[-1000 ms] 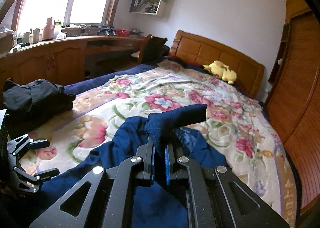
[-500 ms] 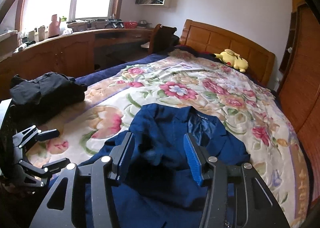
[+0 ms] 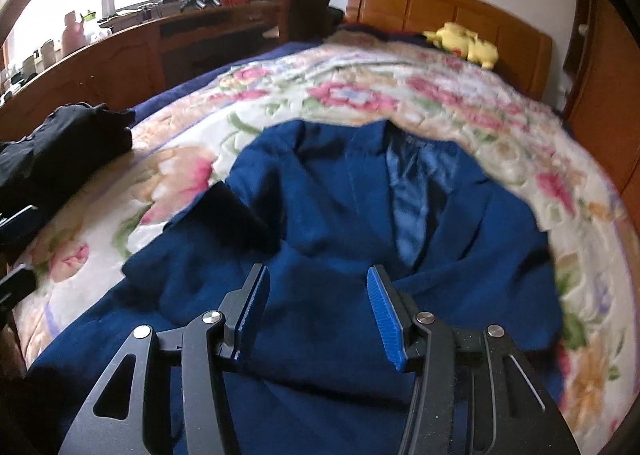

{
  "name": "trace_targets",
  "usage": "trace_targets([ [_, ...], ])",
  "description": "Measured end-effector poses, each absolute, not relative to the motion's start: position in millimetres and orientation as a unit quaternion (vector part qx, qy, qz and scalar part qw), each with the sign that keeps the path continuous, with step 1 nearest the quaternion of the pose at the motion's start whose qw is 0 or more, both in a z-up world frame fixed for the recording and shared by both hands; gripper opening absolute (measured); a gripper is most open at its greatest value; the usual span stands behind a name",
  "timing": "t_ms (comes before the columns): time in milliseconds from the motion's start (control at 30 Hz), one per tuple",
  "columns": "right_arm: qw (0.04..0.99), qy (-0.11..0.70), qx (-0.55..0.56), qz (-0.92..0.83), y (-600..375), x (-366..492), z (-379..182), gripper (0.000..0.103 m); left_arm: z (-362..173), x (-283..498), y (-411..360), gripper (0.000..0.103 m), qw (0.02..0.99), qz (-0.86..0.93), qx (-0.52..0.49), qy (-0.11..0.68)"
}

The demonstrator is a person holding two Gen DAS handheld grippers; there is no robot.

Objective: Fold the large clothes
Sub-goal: 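Lower the sleeve onto the jacket body and open the right gripper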

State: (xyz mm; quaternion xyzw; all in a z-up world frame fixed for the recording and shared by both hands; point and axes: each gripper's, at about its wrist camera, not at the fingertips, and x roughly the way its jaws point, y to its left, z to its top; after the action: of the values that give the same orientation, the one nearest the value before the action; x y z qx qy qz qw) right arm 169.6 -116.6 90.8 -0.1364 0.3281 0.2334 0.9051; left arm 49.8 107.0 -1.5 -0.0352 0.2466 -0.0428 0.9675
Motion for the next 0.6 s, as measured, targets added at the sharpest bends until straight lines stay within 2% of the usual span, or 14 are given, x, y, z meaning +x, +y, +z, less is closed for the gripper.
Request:
trace_targets([
  [600,0.880,0.341,-0.093,0.319,-24,242,70,0.053,-11,58,130,0.078,0.964,-0.020,-0.046,0.260],
])
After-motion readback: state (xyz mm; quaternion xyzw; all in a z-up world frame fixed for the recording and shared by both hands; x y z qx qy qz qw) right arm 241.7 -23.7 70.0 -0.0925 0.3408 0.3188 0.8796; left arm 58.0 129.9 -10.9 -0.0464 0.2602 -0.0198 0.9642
